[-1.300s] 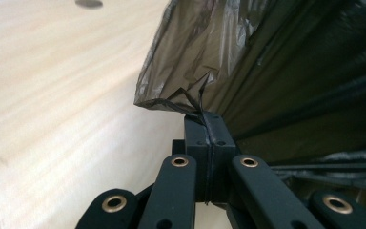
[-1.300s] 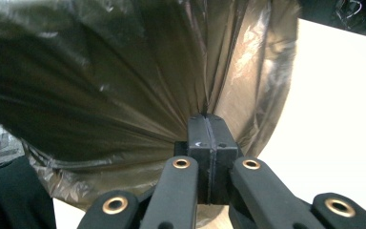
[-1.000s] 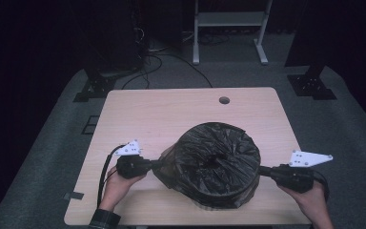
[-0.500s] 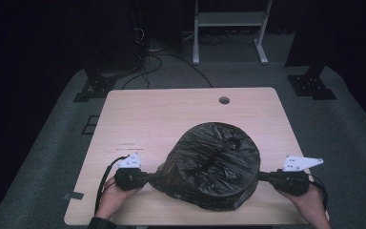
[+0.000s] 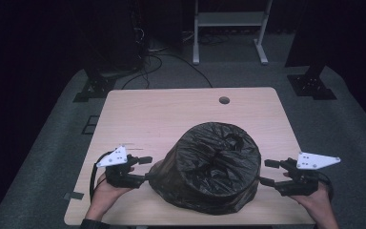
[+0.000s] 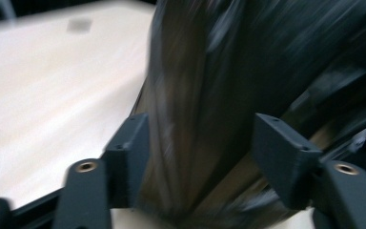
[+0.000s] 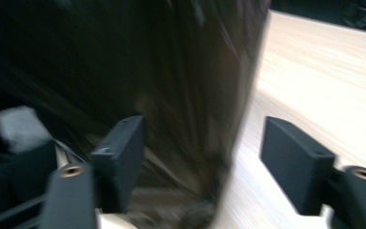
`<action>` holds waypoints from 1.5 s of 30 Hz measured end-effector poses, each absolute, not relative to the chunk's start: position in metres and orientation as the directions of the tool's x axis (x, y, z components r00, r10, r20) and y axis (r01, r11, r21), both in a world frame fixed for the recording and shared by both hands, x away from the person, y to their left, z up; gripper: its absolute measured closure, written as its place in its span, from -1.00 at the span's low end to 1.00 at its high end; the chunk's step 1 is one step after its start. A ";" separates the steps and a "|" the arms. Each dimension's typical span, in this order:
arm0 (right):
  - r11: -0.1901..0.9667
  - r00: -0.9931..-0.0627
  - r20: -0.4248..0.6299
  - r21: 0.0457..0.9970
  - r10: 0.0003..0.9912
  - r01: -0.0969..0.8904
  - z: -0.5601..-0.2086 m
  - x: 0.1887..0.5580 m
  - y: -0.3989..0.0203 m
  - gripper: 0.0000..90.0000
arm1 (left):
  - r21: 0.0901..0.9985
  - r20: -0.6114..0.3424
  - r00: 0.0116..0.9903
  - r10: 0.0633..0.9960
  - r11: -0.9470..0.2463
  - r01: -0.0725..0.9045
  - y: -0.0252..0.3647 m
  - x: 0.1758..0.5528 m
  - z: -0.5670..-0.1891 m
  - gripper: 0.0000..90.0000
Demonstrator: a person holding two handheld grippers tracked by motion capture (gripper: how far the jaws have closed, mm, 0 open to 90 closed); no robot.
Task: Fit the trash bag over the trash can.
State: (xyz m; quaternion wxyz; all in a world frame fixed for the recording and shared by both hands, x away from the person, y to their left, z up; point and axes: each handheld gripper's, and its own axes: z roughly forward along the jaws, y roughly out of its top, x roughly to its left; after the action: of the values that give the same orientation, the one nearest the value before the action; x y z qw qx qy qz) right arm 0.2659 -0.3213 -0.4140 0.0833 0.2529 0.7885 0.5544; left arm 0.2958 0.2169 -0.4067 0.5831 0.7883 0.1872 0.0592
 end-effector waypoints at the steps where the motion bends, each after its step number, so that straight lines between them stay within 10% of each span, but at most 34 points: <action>1: 0.239 -0.867 0.159 0.923 0.472 0.300 -0.410 0.266 -0.320 -0.57 | 0.947 -0.120 0.930 0.347 -0.241 0.212 0.214 0.295 -0.402 -0.33; 12: 0.221 -0.936 0.108 0.957 0.334 0.189 -0.387 0.271 -0.300 -0.78 | 0.954 -0.055 0.972 0.228 -0.275 0.118 0.171 0.297 -0.383 -0.99; 45: 0.281 -0.970 0.059 0.951 0.235 0.126 -0.370 0.289 -0.250 -0.79 | 0.958 -0.047 0.973 0.225 -0.267 0.108 0.195 0.292 -0.354 -1.00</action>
State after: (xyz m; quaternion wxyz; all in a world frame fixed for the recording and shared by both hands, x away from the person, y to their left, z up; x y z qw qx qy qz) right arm 0.2891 -0.2496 -0.3699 0.0461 0.1129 0.7990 0.5889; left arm 0.2925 0.1948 -0.3544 0.5962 0.7945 0.1048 0.0492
